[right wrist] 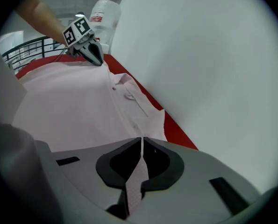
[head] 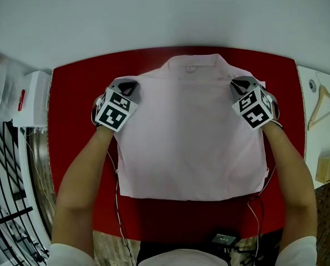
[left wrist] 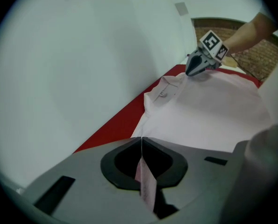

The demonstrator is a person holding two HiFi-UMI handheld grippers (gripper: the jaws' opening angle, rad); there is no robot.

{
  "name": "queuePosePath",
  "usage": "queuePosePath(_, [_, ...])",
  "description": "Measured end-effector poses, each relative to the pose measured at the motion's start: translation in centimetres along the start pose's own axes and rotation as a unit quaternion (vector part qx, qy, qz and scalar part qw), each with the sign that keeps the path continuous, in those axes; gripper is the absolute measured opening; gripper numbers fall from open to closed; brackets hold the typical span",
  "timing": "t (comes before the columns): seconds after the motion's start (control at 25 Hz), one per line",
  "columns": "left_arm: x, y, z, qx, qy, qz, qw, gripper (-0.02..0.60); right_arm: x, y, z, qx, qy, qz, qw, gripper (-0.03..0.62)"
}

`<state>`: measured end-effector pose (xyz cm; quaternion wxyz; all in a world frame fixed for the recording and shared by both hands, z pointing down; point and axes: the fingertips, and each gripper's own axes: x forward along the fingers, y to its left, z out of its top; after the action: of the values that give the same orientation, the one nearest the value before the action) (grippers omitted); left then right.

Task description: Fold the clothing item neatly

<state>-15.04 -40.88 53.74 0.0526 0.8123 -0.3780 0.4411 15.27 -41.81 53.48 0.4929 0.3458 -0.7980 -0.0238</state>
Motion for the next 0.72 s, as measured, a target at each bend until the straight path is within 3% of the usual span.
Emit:
queuePosePath(0.12, [0.7,-0.1,-0.5,-0.025,0.007,-0.01,0.9996,0.016,0.9,-1.0,-1.7,0.025,0.023,-0.021,0.999,0.027])
queuePosePath(0.2, [0.6,-0.1,-1.1,-0.04,0.012,-0.026,0.9988,0.078,0.8,-1.8,-2.6,0.054,0.027,-0.034,0.998,0.028])
queuePosePath(0.32, [-1.3,0.3,-1.1,-0.044,0.0,-0.038,0.9983,0.121,-1.2,-3.1,-2.3,0.109,-0.01,-0.052,0.993,0.028])
queuePosePath(0.48, [-5.0,0.8,-2.6,-0.054,-0.018,-0.034,0.9978,0.118,-3.7,-2.5,-2.7,0.121,-0.035,-0.028,0.992,0.028])
queuePosePath(0.6, [-4.3,1.3,-6.5,-0.086,0.02,-0.03,0.9957,0.045,-2.7,-2.8,-6.2,0.122,0.01,-0.022,0.992,0.026])
queuePosePath(0.72, [-2.3,2.1,-9.3,-0.126,0.05,-0.029,0.9903,0.028,-1.1,-3.8,-8.6,0.19,0.031,-0.019,0.981,0.026])
